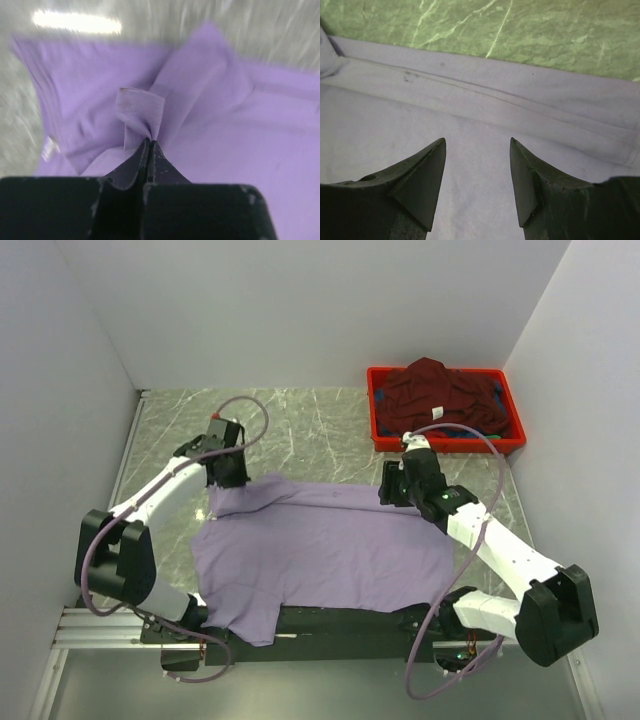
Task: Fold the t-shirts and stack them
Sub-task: Fold the tshirt
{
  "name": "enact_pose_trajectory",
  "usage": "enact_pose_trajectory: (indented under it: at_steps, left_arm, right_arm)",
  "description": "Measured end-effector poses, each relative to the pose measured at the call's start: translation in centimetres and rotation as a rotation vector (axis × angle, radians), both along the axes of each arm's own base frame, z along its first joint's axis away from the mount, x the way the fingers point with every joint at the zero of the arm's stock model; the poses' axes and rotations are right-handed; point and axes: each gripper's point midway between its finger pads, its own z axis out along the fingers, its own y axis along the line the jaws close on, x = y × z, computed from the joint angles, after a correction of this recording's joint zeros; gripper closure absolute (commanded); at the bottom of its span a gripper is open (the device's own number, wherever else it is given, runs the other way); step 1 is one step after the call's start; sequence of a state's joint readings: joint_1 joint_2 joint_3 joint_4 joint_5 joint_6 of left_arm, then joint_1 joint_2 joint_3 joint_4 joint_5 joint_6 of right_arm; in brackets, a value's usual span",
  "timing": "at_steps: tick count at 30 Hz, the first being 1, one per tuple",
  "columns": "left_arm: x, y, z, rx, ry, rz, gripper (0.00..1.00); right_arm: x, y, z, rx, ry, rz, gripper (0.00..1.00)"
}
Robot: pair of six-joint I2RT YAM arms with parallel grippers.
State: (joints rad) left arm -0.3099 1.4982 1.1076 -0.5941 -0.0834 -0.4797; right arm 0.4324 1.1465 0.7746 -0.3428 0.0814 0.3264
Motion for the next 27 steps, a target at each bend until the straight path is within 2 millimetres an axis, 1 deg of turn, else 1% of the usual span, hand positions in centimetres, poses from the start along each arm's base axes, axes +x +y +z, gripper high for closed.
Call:
enact_pose_trajectory:
  at_steps: [4,8,11,14,15,20,23,24,27]
  left_arm:
    - [-4.4,-0.8,-2.1,-0.025,0.123,-0.047,0.95]
    - [-7.6,-1.3,-3.0,-0.055,0.214,-0.076,0.93]
    - [-9.3,-1.6,-3.7,-0.077,0.257,-0.088,0.99]
    - [-11.0,-1.2,-4.4,-0.074,0.304,-0.083,0.99]
    - [-11.4,-1.0,-4.5,-0.072,0.315,-0.079,0.95]
    - [-12.7,-0.9,-4.6,-0.088,0.335,-0.075,0.90]
    - [-13.4,-1.1,-5.0,-0.102,0.360,-0.085,0.73]
    - [-13.8,-1.0,-5.3,-0.102,0.373,-0.087,0.56]
    - [-14.5,-0.9,-5.5,-0.101,0.398,-0.086,0.46]
  right_arm:
    - [0.0,0.4,-0.8,-0.004,0.030,0.026,0.39]
    - [-0.2,0.9,-1.4,0.004,0.055,0.044,0.40]
    - [-0.1,1.1,-1.8,0.010,0.067,0.053,0.40]
    - [-0.1,1.3,-2.1,0.011,0.077,0.058,0.40]
    - [-0.1,1.3,-2.2,0.011,0.079,0.059,0.40]
    - [0.0,1.4,-2.4,0.011,0.084,0.061,0.40]
    - [-0.1,1.6,-2.8,0.014,0.100,0.069,0.40]
    - [-0.1,1.7,-3.0,0.016,0.107,0.075,0.40]
    - [-0.3,2.1,-3.8,0.021,0.138,0.090,0.39]
